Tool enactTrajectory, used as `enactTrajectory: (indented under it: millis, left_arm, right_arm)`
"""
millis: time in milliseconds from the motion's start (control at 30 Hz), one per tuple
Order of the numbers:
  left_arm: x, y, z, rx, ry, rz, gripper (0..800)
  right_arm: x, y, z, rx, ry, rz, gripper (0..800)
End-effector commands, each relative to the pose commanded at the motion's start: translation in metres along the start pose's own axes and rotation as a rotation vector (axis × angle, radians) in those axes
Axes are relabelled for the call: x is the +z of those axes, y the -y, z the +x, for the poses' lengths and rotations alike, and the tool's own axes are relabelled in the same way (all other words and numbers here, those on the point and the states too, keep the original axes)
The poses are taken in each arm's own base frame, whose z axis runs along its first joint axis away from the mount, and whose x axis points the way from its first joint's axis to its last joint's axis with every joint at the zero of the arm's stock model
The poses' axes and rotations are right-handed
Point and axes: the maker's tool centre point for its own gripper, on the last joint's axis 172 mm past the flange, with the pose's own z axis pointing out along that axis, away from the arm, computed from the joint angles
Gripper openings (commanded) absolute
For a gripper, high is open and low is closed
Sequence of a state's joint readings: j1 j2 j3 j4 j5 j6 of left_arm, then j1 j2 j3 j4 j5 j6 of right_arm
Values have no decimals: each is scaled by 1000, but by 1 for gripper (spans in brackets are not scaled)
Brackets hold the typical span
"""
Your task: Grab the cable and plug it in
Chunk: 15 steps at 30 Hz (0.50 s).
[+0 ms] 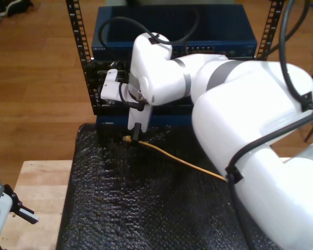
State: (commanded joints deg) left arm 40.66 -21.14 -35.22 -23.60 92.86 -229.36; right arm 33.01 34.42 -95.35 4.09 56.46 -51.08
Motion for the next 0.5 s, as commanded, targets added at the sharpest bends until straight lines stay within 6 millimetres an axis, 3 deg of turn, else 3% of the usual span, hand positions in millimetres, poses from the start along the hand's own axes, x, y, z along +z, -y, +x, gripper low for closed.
enactTrajectory:
  millis: [500]
  left_arm:
    - [1,0,-1,-3,-5,-5,800]
  right_arm:
    - [10,-9,-1,28,93,2,774]
